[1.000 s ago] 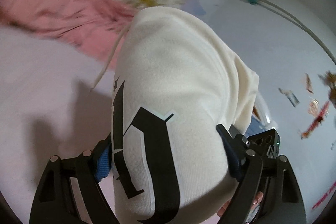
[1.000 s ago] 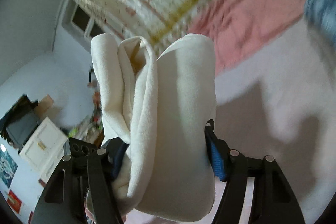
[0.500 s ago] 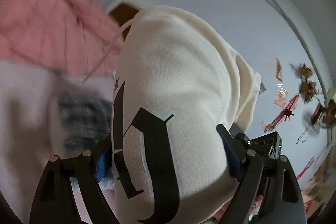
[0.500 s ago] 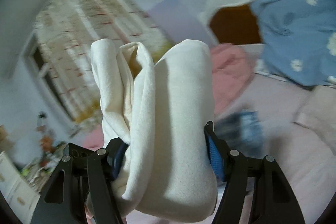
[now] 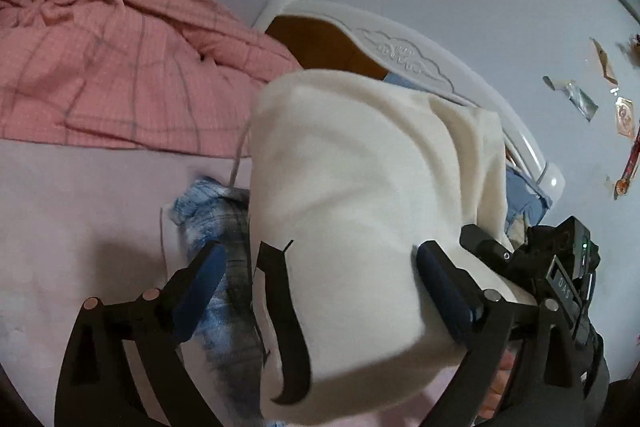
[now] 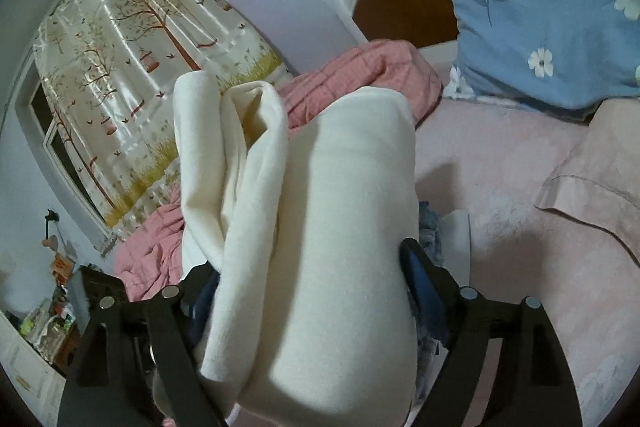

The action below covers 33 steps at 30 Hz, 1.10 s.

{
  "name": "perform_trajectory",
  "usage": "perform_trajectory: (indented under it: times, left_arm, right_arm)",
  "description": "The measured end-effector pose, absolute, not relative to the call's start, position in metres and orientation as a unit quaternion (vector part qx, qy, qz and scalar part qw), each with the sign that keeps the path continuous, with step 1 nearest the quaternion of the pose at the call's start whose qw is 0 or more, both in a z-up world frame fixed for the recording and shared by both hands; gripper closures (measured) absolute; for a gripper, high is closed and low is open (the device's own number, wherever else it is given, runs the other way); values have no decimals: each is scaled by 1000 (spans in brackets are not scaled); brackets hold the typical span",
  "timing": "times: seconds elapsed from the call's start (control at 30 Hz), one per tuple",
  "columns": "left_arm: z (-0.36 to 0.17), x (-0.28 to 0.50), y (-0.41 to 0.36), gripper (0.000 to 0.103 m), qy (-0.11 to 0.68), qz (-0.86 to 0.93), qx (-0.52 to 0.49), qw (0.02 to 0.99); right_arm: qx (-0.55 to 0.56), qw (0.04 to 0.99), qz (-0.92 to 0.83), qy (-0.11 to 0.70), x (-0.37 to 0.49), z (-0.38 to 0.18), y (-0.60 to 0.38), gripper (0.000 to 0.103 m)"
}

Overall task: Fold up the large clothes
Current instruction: 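Lift the folded sweatshirt with both tools and carry it to the clothes stack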

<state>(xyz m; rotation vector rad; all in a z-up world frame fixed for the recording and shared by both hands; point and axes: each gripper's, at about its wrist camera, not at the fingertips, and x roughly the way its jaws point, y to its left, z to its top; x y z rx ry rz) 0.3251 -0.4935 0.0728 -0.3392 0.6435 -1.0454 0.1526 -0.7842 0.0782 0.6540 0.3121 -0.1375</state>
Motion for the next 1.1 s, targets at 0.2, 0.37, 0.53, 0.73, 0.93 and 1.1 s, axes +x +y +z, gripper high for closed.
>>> perform_trajectory:
  times: [0.2, 0.37, 0.53, 0.73, 0.93, 1.1]
  left_arm:
    - [73, 329, -492, 0, 291, -517, -163, 788]
    - [48, 359, -504, 15, 327, -553, -208, 737]
    - [79, 339, -487, 23, 302, -545, -216, 751]
    - [71, 352, -496, 23, 351, -507, -196, 762]
    - [56, 356, -503, 4, 338, -501, -188, 774]
    - [81, 329, -500, 4, 270, -474, -121, 829]
  right_arm:
    - [315, 937, -52, 143, 139, 93, -770, 6]
    - [344, 927, -27, 149, 144, 83, -781, 24]
    - [336, 936, -16, 102, 131, 104, -767, 28]
    - [337, 932, -32, 130, 142, 105, -760, 27]
    - [352, 922, -47, 156, 157, 81, -773, 12]
    - [329, 932, -65, 134, 139, 91, -767, 10]
